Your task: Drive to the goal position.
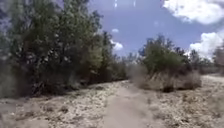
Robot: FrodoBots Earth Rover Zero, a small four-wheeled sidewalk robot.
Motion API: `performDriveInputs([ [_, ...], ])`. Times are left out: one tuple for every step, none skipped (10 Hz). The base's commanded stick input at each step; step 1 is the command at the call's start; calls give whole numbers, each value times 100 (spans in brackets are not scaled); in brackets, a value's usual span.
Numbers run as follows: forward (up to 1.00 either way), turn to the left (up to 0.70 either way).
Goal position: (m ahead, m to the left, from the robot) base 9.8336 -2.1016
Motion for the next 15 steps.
performDriveInputs([
  [45,0],
  [45,0],
  [45,0],
  [45,0],
  [45,0],
  [45,0],
  [45,0],
  [45,0],
  [45,0],
  [45,0],
  [45,0],
  [45,0],
  [45,0],
  [45,0],
  [45,0],
])
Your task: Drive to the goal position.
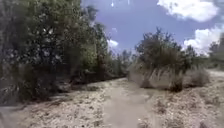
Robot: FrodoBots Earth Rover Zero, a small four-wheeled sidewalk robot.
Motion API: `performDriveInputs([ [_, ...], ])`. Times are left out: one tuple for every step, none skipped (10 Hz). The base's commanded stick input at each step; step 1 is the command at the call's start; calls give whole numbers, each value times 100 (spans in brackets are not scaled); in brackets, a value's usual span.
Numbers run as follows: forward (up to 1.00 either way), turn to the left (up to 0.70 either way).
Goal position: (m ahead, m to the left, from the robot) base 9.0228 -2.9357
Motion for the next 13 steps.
performDriveInputs([
  [45,0],
  [45,0],
  [45,0],
  [45,0],
  [45,0],
  [45,0],
  [45,0],
  [45,0],
  [45,0],
  [45,0],
  [45,0],
  [45,0],
  [45,0],
])
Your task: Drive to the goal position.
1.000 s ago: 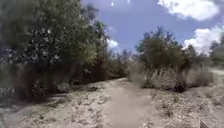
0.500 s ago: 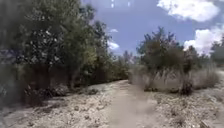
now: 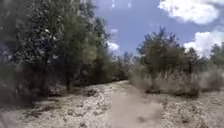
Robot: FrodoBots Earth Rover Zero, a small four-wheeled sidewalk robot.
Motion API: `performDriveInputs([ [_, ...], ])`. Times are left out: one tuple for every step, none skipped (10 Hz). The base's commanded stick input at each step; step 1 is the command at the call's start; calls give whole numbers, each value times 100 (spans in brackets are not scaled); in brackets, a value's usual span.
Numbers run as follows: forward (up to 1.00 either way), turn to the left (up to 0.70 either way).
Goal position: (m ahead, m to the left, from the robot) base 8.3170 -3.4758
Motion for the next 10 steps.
performDriveInputs([
  [45,0],
  [45,0],
  [45,0],
  [45,0],
  [45,0],
  [45,0],
  [45,0],
  [45,0],
  [45,0],
  [45,0],
])
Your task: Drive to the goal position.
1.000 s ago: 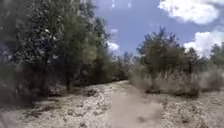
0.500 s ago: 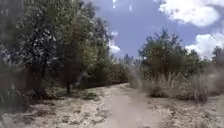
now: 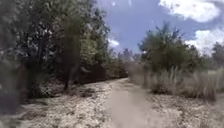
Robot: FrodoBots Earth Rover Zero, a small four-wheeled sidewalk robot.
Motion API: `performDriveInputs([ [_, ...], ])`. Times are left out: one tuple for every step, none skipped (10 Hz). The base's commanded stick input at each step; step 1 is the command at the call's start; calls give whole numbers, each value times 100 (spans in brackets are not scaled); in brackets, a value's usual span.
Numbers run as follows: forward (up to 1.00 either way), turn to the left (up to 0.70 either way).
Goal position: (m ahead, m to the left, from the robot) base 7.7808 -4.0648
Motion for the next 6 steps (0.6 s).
performDriveInputs([
  [45,0],
  [45,0],
  [45,0],
  [45,0],
  [45,0],
  [45,0],
])
